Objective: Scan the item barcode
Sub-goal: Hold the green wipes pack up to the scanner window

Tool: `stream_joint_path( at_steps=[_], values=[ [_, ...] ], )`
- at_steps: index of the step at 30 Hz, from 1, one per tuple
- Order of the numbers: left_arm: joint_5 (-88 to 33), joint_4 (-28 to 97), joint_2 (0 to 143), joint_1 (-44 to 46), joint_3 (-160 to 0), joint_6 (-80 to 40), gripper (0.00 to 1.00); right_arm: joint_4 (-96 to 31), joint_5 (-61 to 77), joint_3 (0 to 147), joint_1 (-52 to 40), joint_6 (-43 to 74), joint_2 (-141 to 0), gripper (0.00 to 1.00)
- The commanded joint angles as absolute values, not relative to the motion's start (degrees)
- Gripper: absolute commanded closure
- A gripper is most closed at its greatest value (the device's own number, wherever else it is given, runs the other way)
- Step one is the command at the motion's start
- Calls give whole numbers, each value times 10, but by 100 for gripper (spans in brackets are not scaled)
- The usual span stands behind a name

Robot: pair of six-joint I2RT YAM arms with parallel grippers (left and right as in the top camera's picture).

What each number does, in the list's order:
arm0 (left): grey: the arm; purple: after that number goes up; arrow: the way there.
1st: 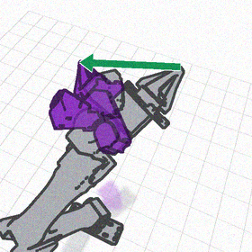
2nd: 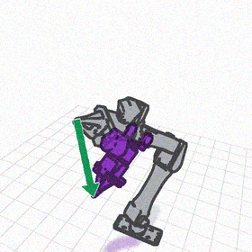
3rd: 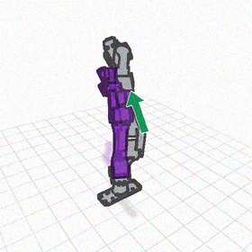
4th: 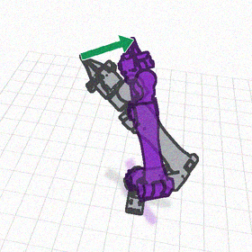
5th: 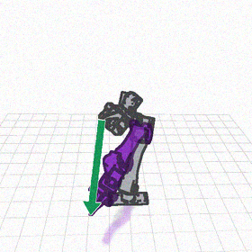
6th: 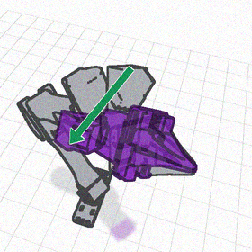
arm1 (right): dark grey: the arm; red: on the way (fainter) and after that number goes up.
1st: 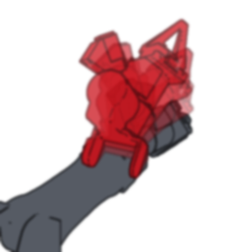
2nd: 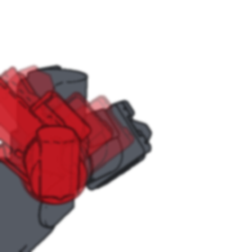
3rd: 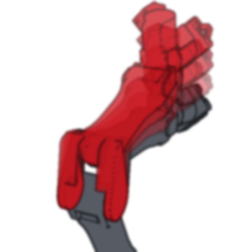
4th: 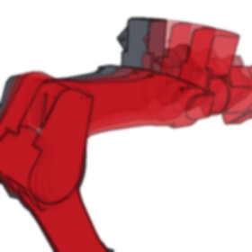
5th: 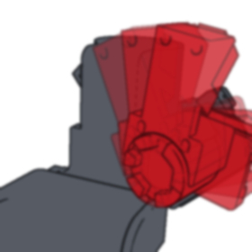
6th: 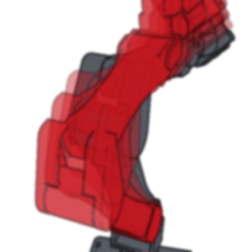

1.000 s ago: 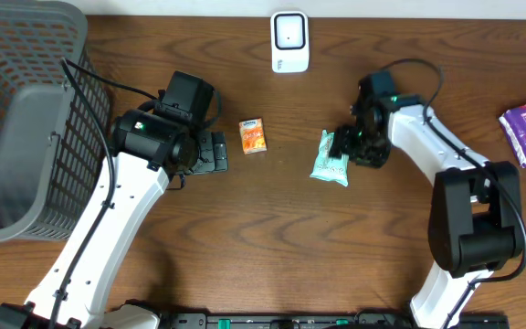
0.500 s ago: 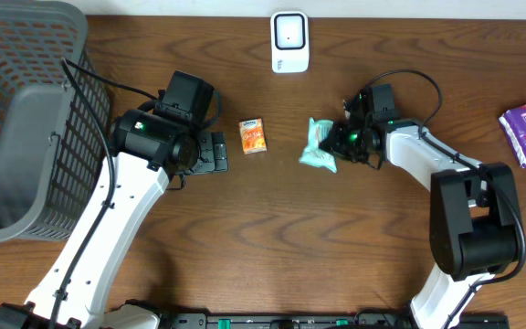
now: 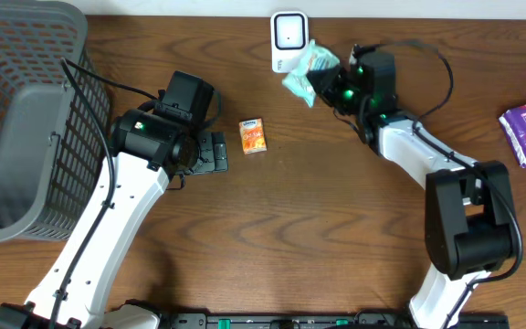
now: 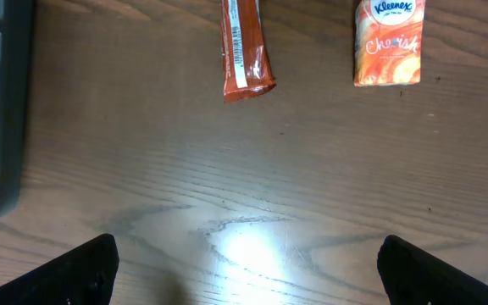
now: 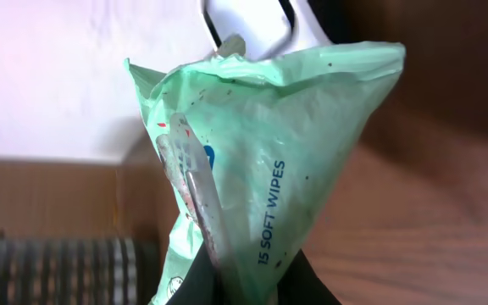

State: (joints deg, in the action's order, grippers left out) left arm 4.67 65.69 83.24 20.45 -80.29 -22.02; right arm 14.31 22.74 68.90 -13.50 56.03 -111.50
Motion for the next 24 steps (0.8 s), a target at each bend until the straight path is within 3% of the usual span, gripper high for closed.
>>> stream_joint_path(
  at_steps=[1, 12, 24],
  values=[
    [50, 659, 833, 203, -806, -212, 2, 132, 141, 783, -159, 582, -1148, 99],
    [50, 659, 833, 203, -806, -212, 2, -29, 175, 1126, -166, 559, -1351, 99],
    [50, 659, 833, 203, -806, -212, 2, -67, 230, 1147, -124, 491, -1357, 99]
  ],
)
